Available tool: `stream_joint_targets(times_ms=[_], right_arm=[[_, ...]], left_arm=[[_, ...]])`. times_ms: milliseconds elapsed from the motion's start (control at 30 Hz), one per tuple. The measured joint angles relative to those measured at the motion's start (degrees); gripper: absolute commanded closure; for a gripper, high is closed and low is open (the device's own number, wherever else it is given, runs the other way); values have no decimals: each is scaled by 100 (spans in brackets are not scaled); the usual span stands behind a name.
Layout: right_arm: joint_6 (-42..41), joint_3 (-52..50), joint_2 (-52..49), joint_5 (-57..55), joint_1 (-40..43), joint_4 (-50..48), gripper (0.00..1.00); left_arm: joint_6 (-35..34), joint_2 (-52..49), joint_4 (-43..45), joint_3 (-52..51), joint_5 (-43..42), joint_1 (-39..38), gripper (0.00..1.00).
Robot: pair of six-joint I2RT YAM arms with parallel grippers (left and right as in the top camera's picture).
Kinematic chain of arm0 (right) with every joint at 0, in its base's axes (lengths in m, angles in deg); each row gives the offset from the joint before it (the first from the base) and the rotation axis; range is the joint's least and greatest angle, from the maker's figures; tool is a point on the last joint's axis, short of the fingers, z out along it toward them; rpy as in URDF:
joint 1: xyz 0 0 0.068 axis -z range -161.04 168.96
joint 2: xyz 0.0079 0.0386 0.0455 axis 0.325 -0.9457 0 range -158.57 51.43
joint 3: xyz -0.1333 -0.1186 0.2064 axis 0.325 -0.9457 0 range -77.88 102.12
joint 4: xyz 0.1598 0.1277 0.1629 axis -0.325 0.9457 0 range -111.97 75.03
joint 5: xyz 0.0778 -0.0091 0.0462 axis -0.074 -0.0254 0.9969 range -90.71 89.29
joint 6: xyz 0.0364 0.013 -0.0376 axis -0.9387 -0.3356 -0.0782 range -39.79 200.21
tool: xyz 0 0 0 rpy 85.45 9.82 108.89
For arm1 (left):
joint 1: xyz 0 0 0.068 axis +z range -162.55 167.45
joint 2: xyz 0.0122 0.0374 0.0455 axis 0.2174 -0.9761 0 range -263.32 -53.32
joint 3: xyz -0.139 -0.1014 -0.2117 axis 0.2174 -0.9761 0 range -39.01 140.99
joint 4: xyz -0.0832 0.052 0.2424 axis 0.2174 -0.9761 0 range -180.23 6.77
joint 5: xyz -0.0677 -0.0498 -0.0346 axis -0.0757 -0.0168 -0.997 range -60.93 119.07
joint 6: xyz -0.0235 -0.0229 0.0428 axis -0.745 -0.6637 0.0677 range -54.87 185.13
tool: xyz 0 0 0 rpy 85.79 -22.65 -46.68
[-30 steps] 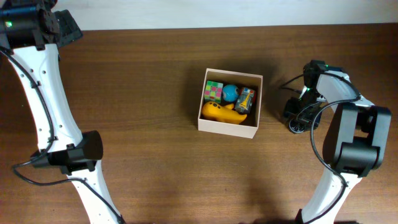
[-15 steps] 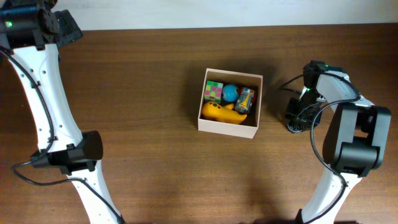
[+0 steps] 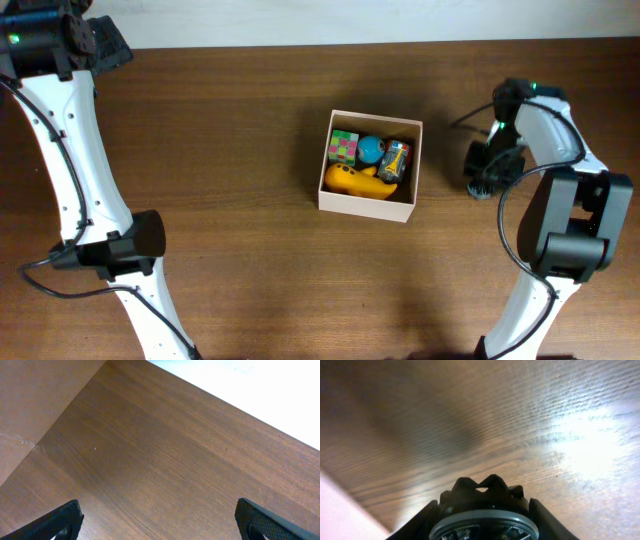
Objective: Pack container
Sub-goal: 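Carry the black object with the right gripper over the box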
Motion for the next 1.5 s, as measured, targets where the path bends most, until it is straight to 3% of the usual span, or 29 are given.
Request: stream_joint_targets(times_ms=[200, 467, 833, 900, 1233, 1500], right_arm=[[96, 1198, 240, -4, -518, 457, 54], [120, 2299, 811, 0, -1987, 144, 53], [122, 1606, 723, -42, -3250, -271, 52], [127, 1375, 627, -48, -3346, -369, 44], [76, 911, 448, -199, -3383, -446, 37], [122, 1021, 448, -249, -3204, -472, 37]], left_arm=[[0, 0, 0, 0, 2, 0, 1], [0, 0, 0, 0, 0, 0, 1], [-2, 0, 0, 0, 0, 0, 1], [0, 0, 0, 0, 0, 0, 1], [0, 0, 0, 0, 0, 0, 1], [-2, 0, 0, 0, 0, 0, 1]])
